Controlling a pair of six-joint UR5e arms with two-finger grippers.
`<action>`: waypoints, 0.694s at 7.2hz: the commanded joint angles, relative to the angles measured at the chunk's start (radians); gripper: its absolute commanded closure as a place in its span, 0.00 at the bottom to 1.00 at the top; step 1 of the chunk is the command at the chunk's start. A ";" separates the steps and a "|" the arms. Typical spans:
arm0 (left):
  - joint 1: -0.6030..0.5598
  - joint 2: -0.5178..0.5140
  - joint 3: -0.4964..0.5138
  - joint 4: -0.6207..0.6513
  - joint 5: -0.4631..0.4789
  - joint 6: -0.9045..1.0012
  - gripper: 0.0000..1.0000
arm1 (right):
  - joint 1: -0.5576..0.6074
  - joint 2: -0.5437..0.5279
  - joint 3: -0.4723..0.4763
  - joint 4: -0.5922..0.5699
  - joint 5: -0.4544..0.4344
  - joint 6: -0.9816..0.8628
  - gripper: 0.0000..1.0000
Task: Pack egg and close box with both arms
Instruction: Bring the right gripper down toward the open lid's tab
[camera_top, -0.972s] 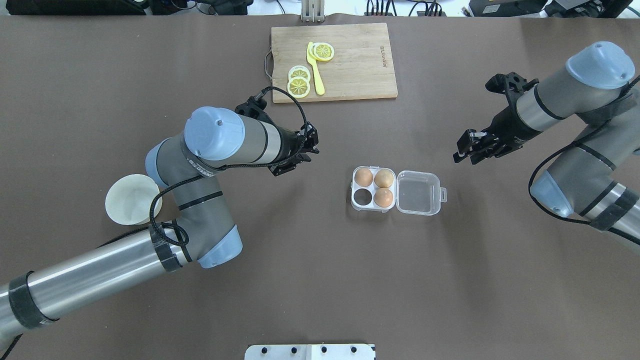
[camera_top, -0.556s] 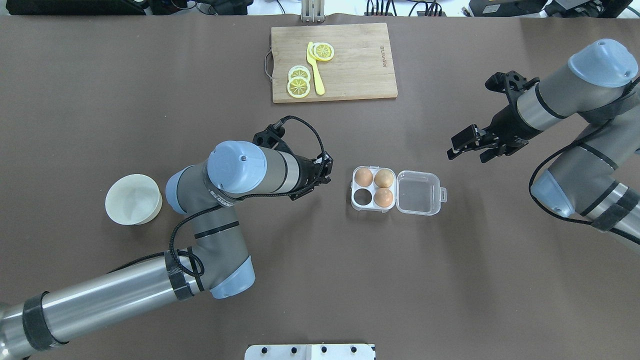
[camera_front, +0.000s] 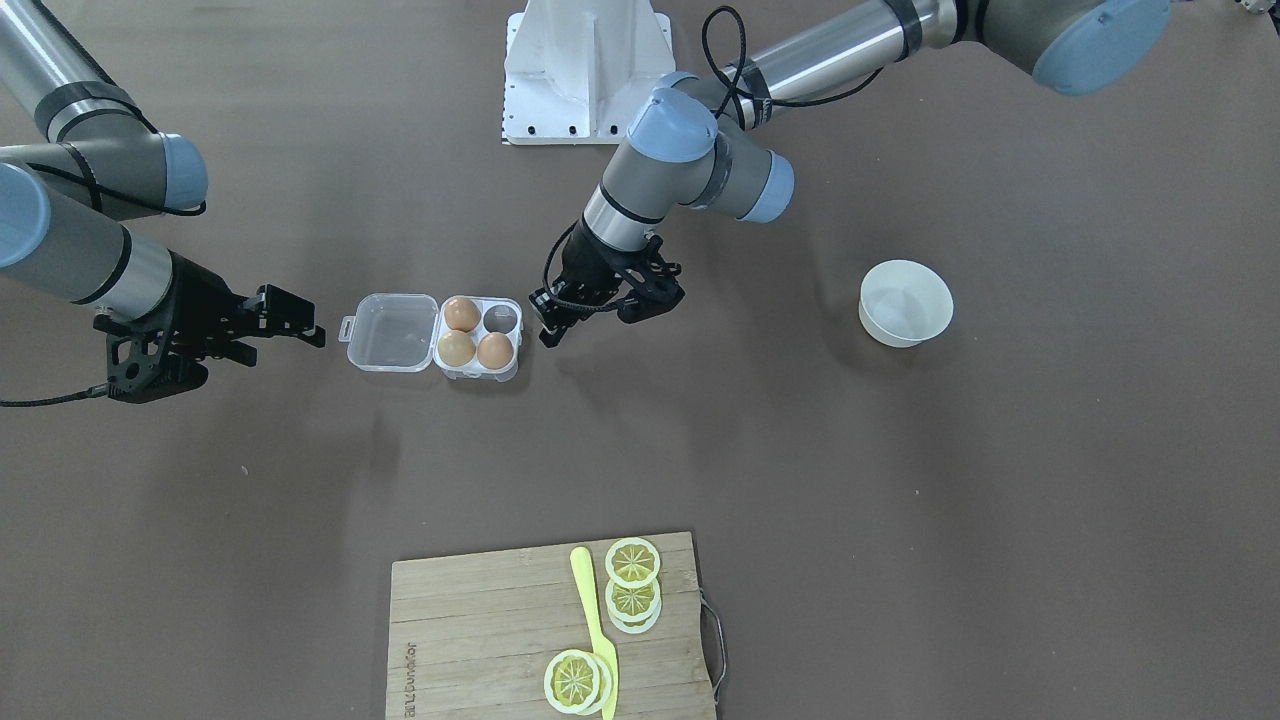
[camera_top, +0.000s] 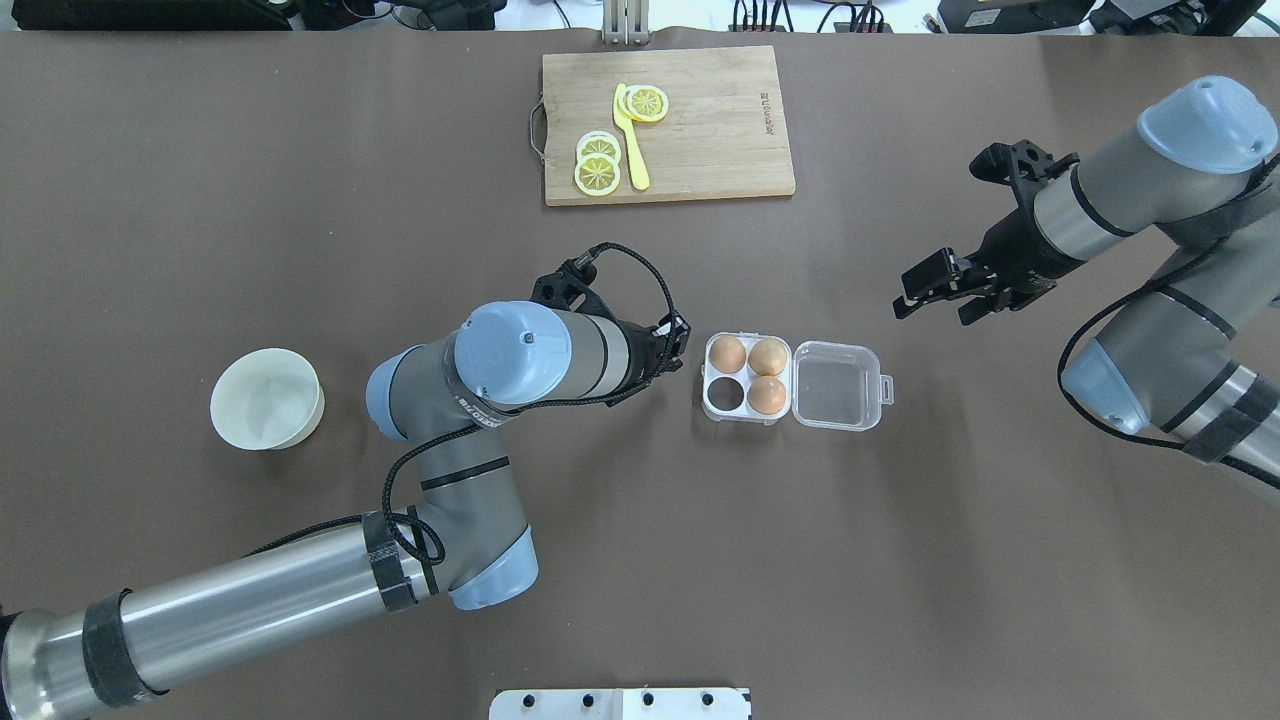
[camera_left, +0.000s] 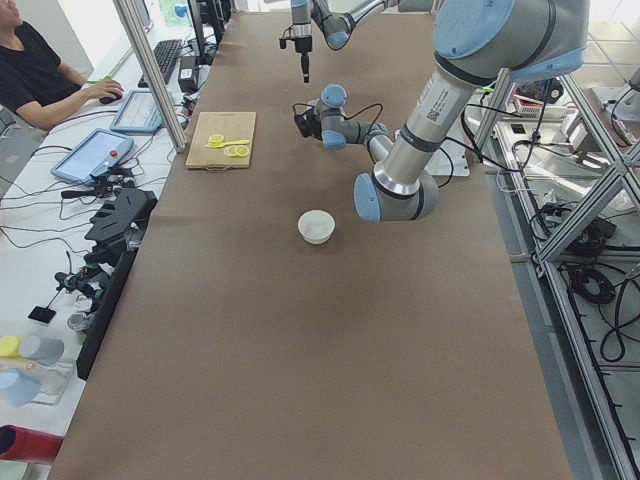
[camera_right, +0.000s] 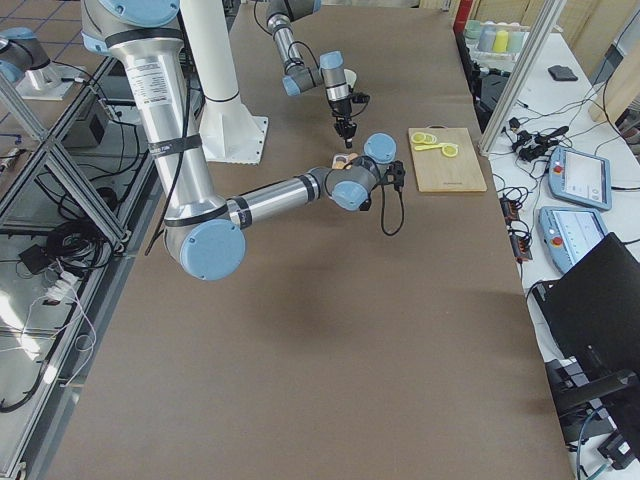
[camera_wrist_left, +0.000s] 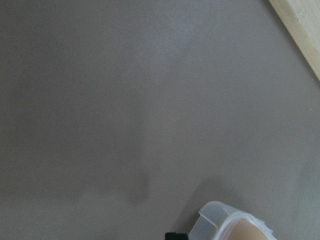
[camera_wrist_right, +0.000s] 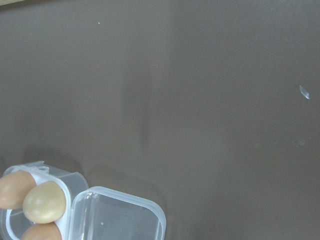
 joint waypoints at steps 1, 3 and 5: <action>-0.002 -0.017 0.025 -0.002 0.024 0.001 1.00 | -0.003 -0.001 0.001 0.000 0.000 0.019 0.00; -0.002 -0.020 0.028 -0.002 0.024 0.001 1.00 | -0.020 -0.003 0.023 0.000 0.000 0.085 0.00; -0.002 -0.020 0.028 -0.002 0.024 0.001 1.00 | -0.044 -0.023 0.023 0.006 -0.002 0.096 0.07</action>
